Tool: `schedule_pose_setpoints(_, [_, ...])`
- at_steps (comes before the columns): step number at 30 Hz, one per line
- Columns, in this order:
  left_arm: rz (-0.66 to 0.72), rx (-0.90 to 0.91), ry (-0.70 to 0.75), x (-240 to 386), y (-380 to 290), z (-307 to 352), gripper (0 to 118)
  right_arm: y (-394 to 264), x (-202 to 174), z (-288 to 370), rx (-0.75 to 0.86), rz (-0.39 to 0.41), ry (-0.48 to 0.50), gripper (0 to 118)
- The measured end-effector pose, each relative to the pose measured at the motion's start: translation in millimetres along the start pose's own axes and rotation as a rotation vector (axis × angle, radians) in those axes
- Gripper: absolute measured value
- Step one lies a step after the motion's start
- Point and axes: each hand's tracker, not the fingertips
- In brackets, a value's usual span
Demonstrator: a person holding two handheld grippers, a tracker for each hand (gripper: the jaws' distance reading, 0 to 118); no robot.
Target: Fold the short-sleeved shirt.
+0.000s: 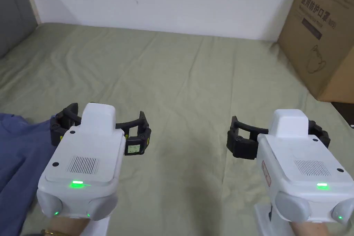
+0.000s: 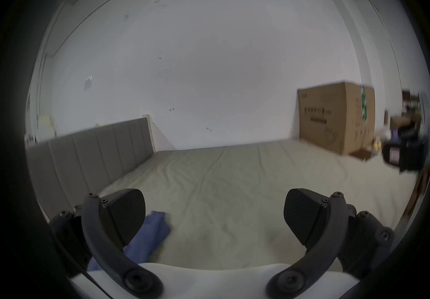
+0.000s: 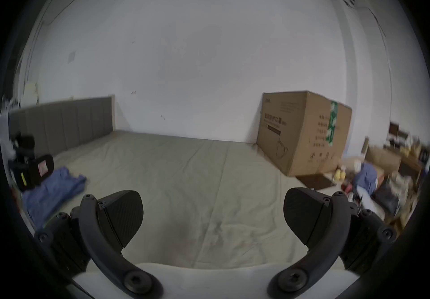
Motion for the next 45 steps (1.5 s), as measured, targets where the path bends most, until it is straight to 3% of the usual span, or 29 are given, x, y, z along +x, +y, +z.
schedule_pose_setpoints(2, [-0.291,0.024,0.029,2,5,-3,118,12,0,-1,0.019,0.244,0.016,118])
schedule_pose_setpoints(6, [-1.115,0.237,0.052,12,5,-3,118,20,-23,-2,0.193,1.13,-0.058,118])
schedule_pose_setpoints(8, [-1.487,0.369,0.044,16,-2,-1,118,11,-30,-3,0.304,1.532,-0.043,118])
schedule_pose_setpoints(9, [-1.643,0.442,0.042,18,-6,-1,118,5,-31,-3,0.35,1.694,-0.037,118])
schedule_pose_setpoints(10, [-1.736,0.506,0.035,19,-9,0,118,0,-31,-2,0.389,1.814,-0.019,118])
schedule_pose_setpoints(12, [-1.802,0.611,-0.026,21,-14,5,118,-5,-33,1,0.451,1.958,0.046,118])
schedule_pose_setpoints(14, [-1.795,0.62,-0.074,25,-13,10,118,-3,-33,5,0.422,1.992,0.109,118])
schedule_pose_setpoints(16, [-1.737,0.601,-0.083,17,-8,10,118,4,-34,8,0.412,1.928,0.104,118])
schedule_pose_setpoints(18, [-1.582,0.534,-0.045,14,7,8,118,19,-32,10,0.342,1.746,0.126,118])
schedule_pose_setpoints(19, [-1.454,0.484,-0.025,10,19,5,118,32,-33,12,0.275,1.594,0.151,118])
schedule_pose_setpoints(21, [-1.103,0.378,0.008,4,47,5,118,63,-27,12,0.13,1.133,0.252,118])
schedule_pose_setpoints(23, [-0.7,0.319,0.025,-4,69,4,118,84,-12,8,0.04,0.695,0.29,118])
schedule_pose_setpoints(24, [-0.51,0.285,0.025,-9,75,3,118,86,-4,6,0.035,0.513,0.286,118])
schedule_pose_setpoints(26, [-0.225,0.214,0.033,-18,77,0,118,84,5,4,0.058,0.255,0.249,118])
schedule_pose_setpoints(29, [0.023,0.129,0.017,-22,62,-4,118,70,13,1,0.082,0.013,0.097,118])
schedule_pose_setpoints(31, [0.081,0.111,0.005,-20,47,-5,118,54,12,3,0.073,-0.106,0.023,118])
schedule_pose_setpoints(33, [0.083,0.117,0.013,-19,36,-4,118,38,12,6,0.067,-0.17,-0.016,118])
schedule_pose_setpoints(37, [0.083,0.104,0.012,-16,20,-3,118,20,9,13,0.05,-0.159,-0.049,118])
schedule_pose_setpoints(45, [0.121,0.092,-0.005,-14,16,2,118,16,5,17,0.028,-0.151,-0.021,118])
